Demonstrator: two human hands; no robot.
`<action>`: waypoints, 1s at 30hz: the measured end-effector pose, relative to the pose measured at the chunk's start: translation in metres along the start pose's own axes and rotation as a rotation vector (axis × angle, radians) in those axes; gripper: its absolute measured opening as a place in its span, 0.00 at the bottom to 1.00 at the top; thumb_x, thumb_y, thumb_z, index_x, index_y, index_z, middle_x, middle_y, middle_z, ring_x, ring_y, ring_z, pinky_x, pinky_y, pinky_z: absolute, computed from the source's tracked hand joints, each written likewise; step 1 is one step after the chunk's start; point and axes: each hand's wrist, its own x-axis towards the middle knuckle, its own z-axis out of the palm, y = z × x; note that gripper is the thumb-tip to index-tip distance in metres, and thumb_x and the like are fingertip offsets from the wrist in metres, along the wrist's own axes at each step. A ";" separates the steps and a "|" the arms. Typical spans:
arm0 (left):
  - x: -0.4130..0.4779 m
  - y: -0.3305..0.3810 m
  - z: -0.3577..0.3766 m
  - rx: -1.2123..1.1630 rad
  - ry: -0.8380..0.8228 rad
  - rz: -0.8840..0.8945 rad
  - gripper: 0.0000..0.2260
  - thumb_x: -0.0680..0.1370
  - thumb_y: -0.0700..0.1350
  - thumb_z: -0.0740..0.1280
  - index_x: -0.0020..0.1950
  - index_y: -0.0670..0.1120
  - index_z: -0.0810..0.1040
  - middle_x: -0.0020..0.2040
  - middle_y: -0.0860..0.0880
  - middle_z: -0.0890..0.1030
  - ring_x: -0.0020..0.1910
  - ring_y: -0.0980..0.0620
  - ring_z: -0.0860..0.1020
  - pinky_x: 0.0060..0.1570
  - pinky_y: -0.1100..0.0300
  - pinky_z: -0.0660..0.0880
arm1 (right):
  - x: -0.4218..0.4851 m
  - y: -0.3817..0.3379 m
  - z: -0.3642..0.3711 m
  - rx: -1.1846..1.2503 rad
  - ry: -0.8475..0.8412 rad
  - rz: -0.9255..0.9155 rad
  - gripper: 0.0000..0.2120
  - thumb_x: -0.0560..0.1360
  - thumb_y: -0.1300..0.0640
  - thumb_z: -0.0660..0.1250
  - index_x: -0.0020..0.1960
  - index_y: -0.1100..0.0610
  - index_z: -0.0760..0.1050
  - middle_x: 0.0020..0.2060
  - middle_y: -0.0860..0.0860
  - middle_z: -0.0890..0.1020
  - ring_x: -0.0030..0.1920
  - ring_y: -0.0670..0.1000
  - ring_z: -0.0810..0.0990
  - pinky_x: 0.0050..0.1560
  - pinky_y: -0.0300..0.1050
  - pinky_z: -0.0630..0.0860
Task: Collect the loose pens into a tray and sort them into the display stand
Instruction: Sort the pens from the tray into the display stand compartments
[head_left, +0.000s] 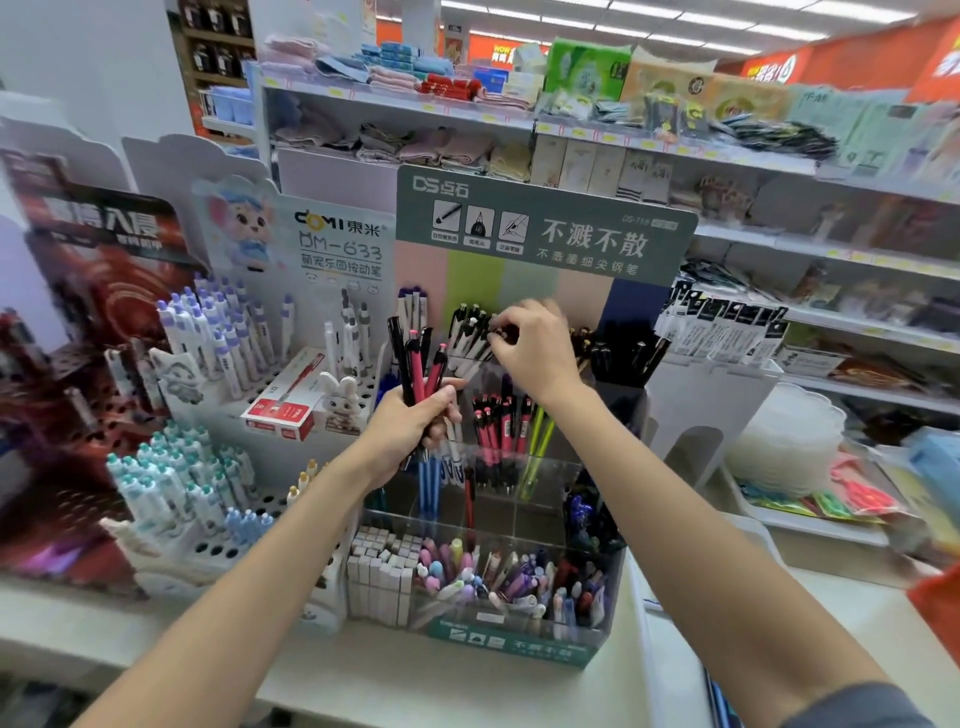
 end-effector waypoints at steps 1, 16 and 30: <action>-0.001 0.000 -0.001 0.001 -0.003 -0.001 0.09 0.83 0.42 0.63 0.60 0.45 0.80 0.36 0.49 0.80 0.28 0.57 0.71 0.27 0.67 0.70 | -0.002 0.001 0.001 -0.052 -0.014 -0.014 0.08 0.76 0.57 0.70 0.52 0.59 0.83 0.49 0.54 0.82 0.56 0.57 0.74 0.56 0.49 0.66; -0.003 -0.006 0.022 0.066 -0.074 0.008 0.10 0.82 0.45 0.64 0.60 0.45 0.80 0.38 0.47 0.80 0.32 0.56 0.76 0.32 0.64 0.74 | -0.038 -0.008 -0.036 0.678 0.030 0.310 0.07 0.75 0.65 0.70 0.52 0.60 0.79 0.44 0.52 0.83 0.46 0.50 0.83 0.50 0.49 0.82; -0.015 -0.034 0.020 0.047 -0.095 -0.114 0.12 0.86 0.48 0.54 0.52 0.42 0.71 0.33 0.51 0.71 0.28 0.57 0.64 0.25 0.67 0.61 | -0.094 0.030 -0.015 0.171 0.124 0.057 0.10 0.77 0.64 0.70 0.57 0.61 0.77 0.45 0.50 0.81 0.42 0.47 0.79 0.48 0.42 0.79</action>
